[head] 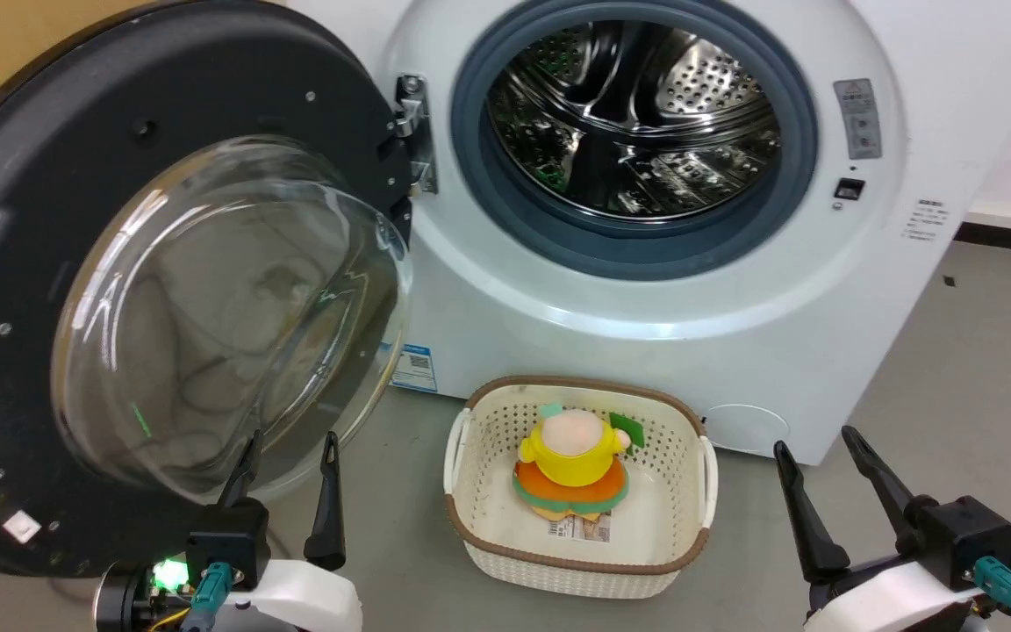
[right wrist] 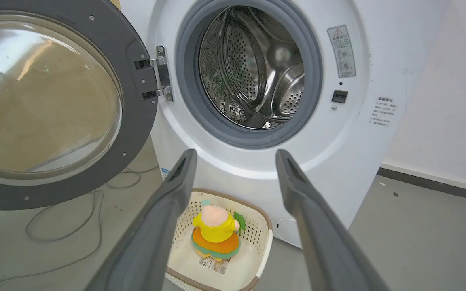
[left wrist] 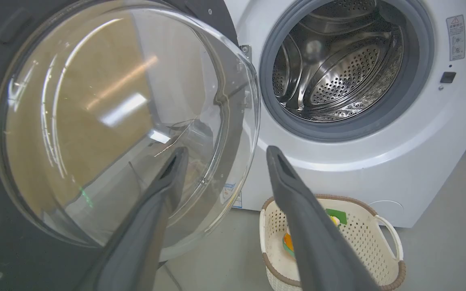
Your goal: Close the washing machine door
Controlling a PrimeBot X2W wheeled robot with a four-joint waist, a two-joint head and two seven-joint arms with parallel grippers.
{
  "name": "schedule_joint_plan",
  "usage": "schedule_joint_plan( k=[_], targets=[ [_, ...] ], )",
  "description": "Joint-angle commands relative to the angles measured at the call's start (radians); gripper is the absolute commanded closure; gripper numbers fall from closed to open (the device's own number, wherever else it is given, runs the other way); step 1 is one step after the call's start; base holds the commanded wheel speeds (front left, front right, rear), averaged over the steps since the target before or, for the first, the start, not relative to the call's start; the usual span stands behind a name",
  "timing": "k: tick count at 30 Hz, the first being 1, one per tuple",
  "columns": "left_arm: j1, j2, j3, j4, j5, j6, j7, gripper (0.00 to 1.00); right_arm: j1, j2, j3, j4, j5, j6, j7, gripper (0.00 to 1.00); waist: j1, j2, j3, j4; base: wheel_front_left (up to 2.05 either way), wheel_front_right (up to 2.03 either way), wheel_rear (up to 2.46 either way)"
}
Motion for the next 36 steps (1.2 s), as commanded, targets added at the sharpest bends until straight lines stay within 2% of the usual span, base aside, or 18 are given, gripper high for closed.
schedule_joint_plan(
  k=[1, 36],
  targets=[
    [0.006, 0.004, -0.003, 0.000, -0.006, 0.007, -0.010, 0.00, 0.011, -0.008, 0.002, -0.005, 0.008, 0.000, -0.010, 0.00, 0.0000, 0.0000, -0.001, 0.013, 0.00, 0.00, 0.00],
    [0.022, 0.012, -0.035, -0.025, -0.008, 0.068, -0.084, 0.00, 0.002, -0.032, 0.046, 0.000, 0.068, 0.001, -0.083, 0.00, 0.0000, 0.0000, -0.001, 0.189, 0.00, 0.00, 0.00]
  ],
)
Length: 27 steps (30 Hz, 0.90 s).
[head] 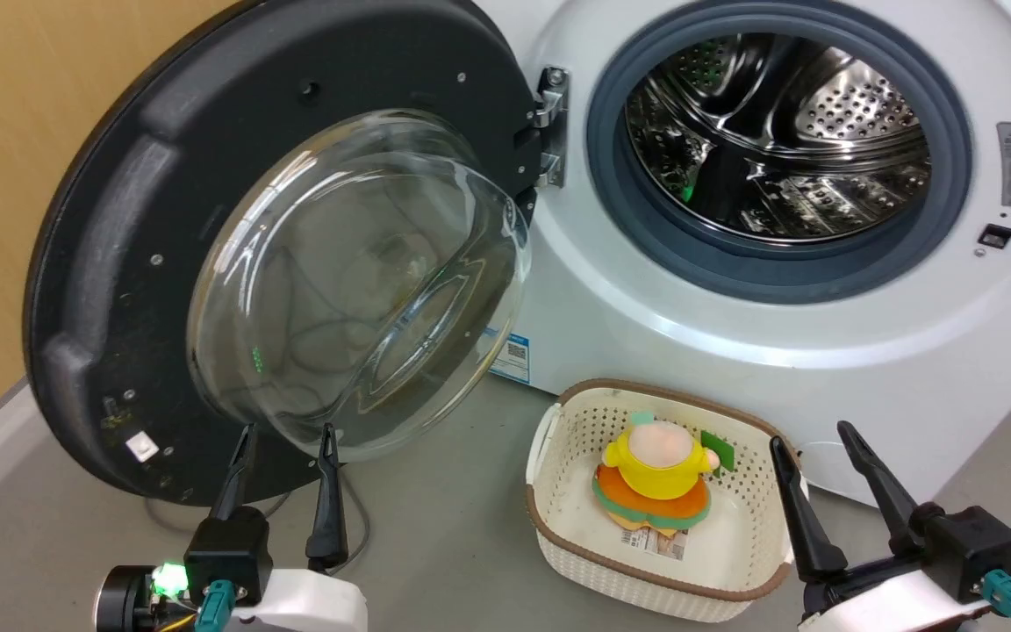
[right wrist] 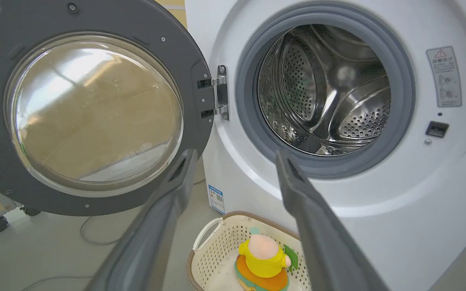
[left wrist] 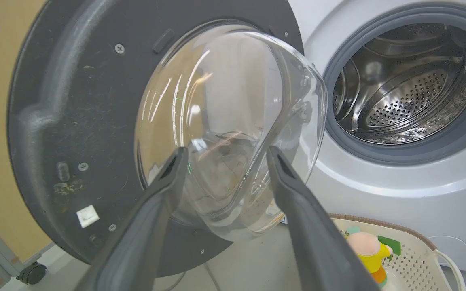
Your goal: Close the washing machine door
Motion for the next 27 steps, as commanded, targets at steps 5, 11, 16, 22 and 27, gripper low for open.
schedule_joint_plan(
  k=[5, 11, 16, 22, 27],
  targets=[
    [0.015, 0.006, -0.006, -0.009, -0.002, 0.014, -0.018, 0.00, -0.002, -0.011, 0.009, 0.001, 0.014, 0.001, -0.018, 0.00, 0.0000, 0.0000, 0.000, 0.023, 0.00, 0.00, 0.00],
    [0.019, 0.007, -0.013, -0.013, -0.003, 0.024, -0.031, 0.00, -0.002, -0.017, 0.017, 0.004, 0.025, 0.001, -0.031, 0.00, 0.0000, 0.0000, 0.000, 0.047, 0.00, 0.00, 0.00],
    [0.021, 0.008, -0.018, -0.015, -0.003, 0.033, -0.041, 0.00, -0.002, -0.021, 0.023, 0.005, 0.036, 0.001, -0.041, 0.00, 0.0000, 0.0000, -0.001, 0.068, 0.00, 0.00, 0.00],
    [0.022, 0.009, -0.024, -0.017, -0.003, 0.042, -0.054, 0.00, -0.002, -0.025, 0.029, 0.005, 0.048, 0.001, -0.054, 0.00, 0.0000, 0.0000, -0.002, 0.092, 0.00, 0.00, 0.00],
    [0.022, 0.012, -0.029, -0.017, -0.003, 0.051, -0.064, 0.00, -0.001, -0.028, 0.036, 0.009, 0.057, 0.001, -0.064, 0.00, 0.0000, 0.0000, -0.002, 0.113, 0.00, 0.00, 0.00]
  ],
)
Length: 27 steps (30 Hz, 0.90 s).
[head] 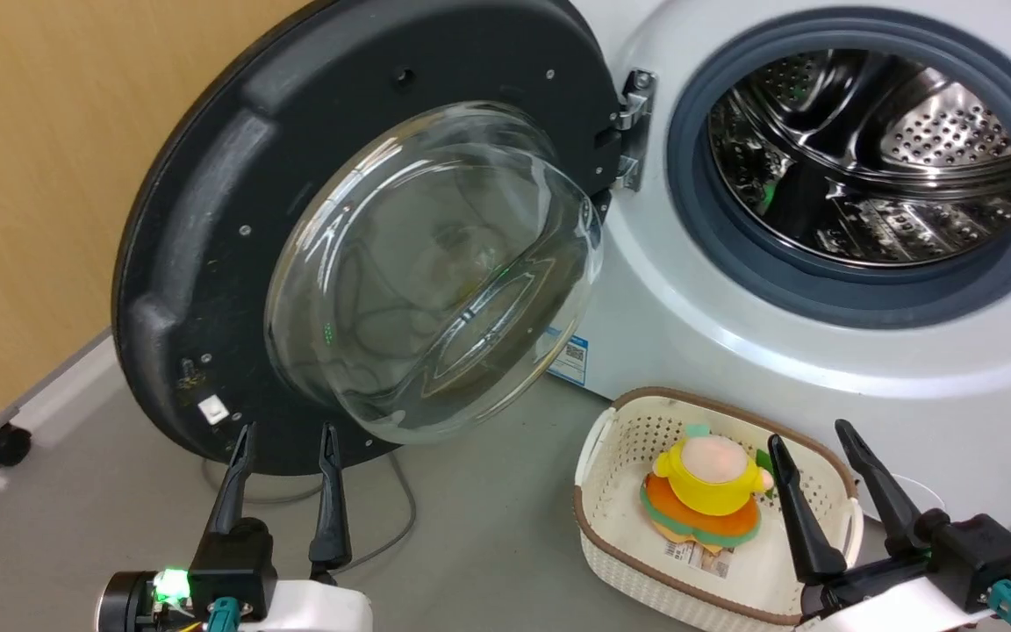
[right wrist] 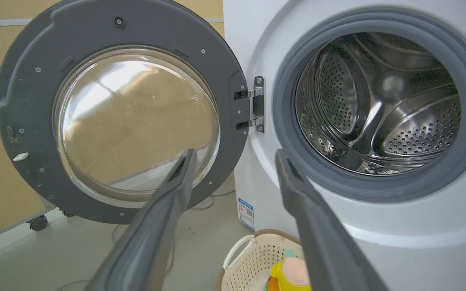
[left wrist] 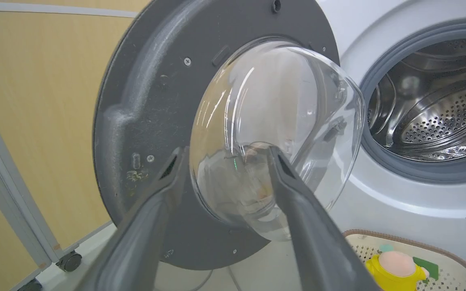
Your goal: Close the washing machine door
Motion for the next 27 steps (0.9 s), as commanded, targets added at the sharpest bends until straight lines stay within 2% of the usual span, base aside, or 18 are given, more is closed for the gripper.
schedule_joint_plan(
  k=[1, 16, 24, 25, 26, 27],
  targets=[
    [0.010, 0.005, -0.003, -0.003, -0.003, 0.008, -0.009, 0.00, -0.001, -0.007, 0.004, 0.003, 0.006, 0.001, -0.011, 0.00, 0.0000, 0.0000, 0.000, 0.007, 0.00, 0.00, 0.00],
    [0.013, 0.008, -0.016, 0.001, -0.007, 0.036, -0.040, 0.00, -0.001, -0.018, 0.019, 0.007, 0.034, 0.001, -0.042, 0.00, 0.0000, 0.0000, 0.000, 0.070, 0.00, 0.00, 0.00],
    [0.008, 0.014, -0.022, 0.011, -0.015, 0.021, -0.040, 0.00, 0.003, -0.017, 0.017, 0.004, 0.035, 0.001, -0.042, 0.00, 0.0000, 0.0000, 0.003, 0.070, 0.00, 0.00, 0.00],
    [0.008, 0.013, -0.019, 0.011, -0.024, 0.018, -0.040, 0.14, 0.004, -0.016, 0.017, 0.004, 0.035, 0.001, -0.042, 0.00, 0.0000, 0.0000, 0.003, 0.070, 0.00, 0.00, 0.00],
    [0.007, 0.013, -0.019, 0.010, -0.030, 0.012, -0.040, 1.00, 0.004, -0.016, 0.016, 0.004, 0.035, 0.001, -0.042, 0.00, 0.0000, 0.0000, 0.003, 0.071, 0.00, 0.00, 0.00],
    [0.007, 0.014, -0.017, 0.010, -0.033, 0.007, -0.040, 1.00, 0.005, -0.016, 0.016, 0.004, 0.035, 0.001, -0.042, 0.00, 0.0000, 0.0000, 0.003, 0.071, 0.00, 0.00, 0.00]
  ],
)
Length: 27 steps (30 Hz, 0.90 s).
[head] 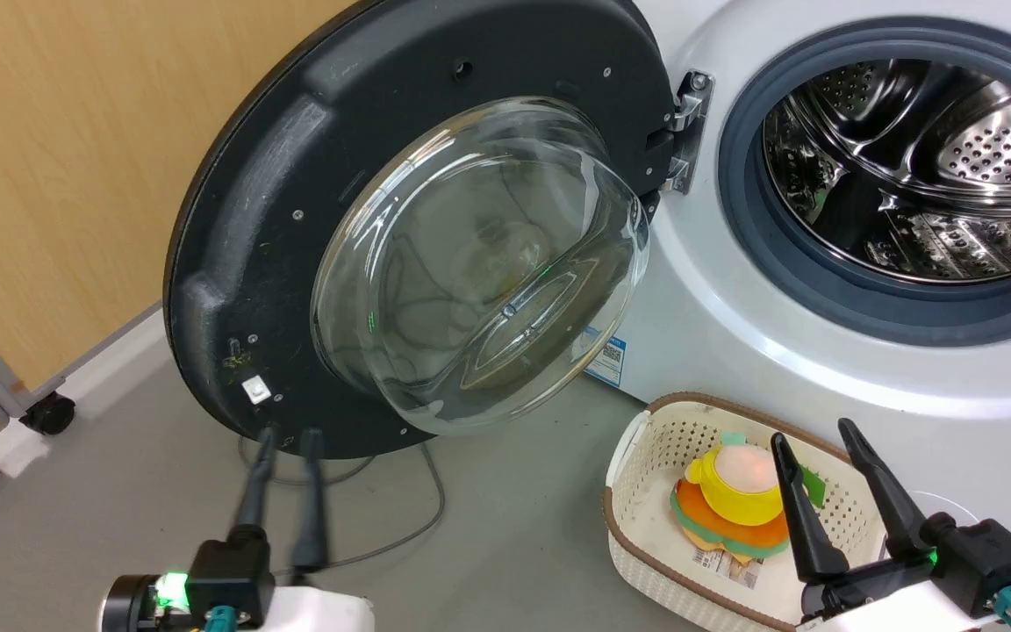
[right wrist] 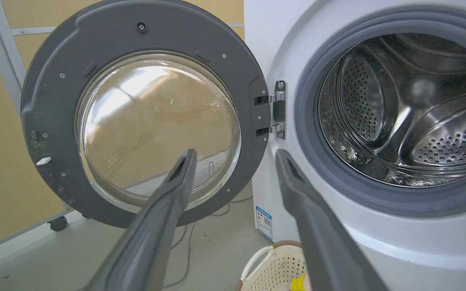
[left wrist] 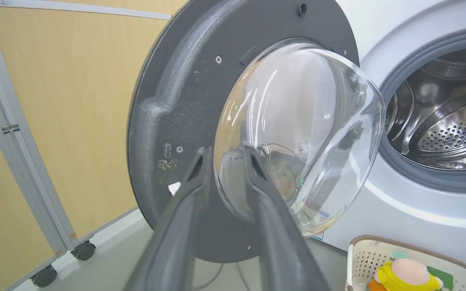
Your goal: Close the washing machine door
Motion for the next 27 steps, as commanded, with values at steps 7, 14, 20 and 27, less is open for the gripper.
schedule_joint_plan(
  k=[7, 14, 20, 27],
  targets=[
    [-0.050, 0.049, 0.067, -0.065, -0.022, -0.034, -0.005, 1.00, 0.013, -0.005, -0.010, -0.009, 0.005, 0.001, -0.005, 0.00, 0.0000, 0.0000, 0.007, 0.004, 0.00, 0.00, 0.00],
    [-0.185, 0.144, 0.216, -0.076, -0.135, -0.098, -0.005, 1.00, 0.001, -0.029, -0.014, -0.028, -0.003, 0.001, -0.005, 0.00, 0.0000, 0.0000, 0.064, -0.025, 0.00, 0.00, 0.00],
    [-0.354, 0.182, 0.381, 0.051, -0.403, -0.155, 0.102, 1.00, -0.012, -0.046, -0.014, -0.032, 0.000, 0.001, -0.005, 0.00, 0.0000, 0.0000, 0.104, -0.059, 0.00, 0.00, 0.00],
    [-0.480, 0.235, 0.508, 0.208, -0.598, -0.174, 0.212, 1.00, -0.033, -0.055, -0.009, -0.033, 0.002, 0.001, -0.005, 0.00, 0.0000, 0.0000, 0.133, -0.088, 0.00, 0.00, 0.00]
  ],
)
